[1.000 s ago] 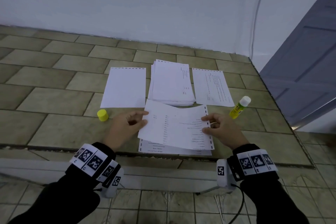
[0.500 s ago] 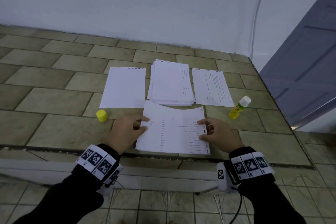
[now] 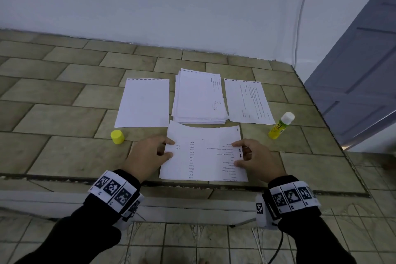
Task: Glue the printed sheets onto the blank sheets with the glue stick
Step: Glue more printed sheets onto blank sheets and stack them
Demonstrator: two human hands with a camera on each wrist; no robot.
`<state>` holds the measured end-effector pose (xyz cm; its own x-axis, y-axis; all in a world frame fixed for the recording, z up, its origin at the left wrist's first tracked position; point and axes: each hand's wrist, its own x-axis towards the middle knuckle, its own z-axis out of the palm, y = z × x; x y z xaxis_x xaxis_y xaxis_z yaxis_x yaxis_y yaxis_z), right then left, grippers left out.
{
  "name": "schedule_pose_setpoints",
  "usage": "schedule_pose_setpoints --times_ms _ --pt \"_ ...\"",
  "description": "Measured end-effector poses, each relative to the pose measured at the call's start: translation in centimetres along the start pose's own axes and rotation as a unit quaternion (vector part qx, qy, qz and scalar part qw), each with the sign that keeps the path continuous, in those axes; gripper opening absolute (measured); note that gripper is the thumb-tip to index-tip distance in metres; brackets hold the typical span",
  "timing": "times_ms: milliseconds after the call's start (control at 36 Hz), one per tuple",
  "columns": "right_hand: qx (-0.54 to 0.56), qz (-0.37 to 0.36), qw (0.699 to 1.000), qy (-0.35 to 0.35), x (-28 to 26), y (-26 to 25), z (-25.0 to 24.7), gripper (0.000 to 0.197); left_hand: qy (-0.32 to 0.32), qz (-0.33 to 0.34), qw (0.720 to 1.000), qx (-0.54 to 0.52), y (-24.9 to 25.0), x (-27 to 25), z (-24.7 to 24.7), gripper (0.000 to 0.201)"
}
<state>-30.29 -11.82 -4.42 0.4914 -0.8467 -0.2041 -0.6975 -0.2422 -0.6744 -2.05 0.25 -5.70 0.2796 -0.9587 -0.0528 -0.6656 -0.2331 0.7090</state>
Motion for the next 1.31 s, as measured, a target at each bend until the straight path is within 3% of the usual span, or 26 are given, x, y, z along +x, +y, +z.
schedule_pose_setpoints --times_ms 306,556,1305 --pt "0.037 0.018 0.999 0.010 0.2 0.6 -0.1 0.046 -0.008 0.008 0.999 0.033 0.5 0.1 -0.2 0.024" --pt "0.055 0.024 0.998 -0.021 0.7 0.6 -0.9 0.046 0.005 0.015 0.999 0.050 0.1 0.1 0.3 0.023" --pt "-0.035 0.019 0.999 -0.003 0.0 -0.3 -0.9 0.046 0.023 0.016 0.999 0.022 -0.1 -0.5 0.3 0.023"
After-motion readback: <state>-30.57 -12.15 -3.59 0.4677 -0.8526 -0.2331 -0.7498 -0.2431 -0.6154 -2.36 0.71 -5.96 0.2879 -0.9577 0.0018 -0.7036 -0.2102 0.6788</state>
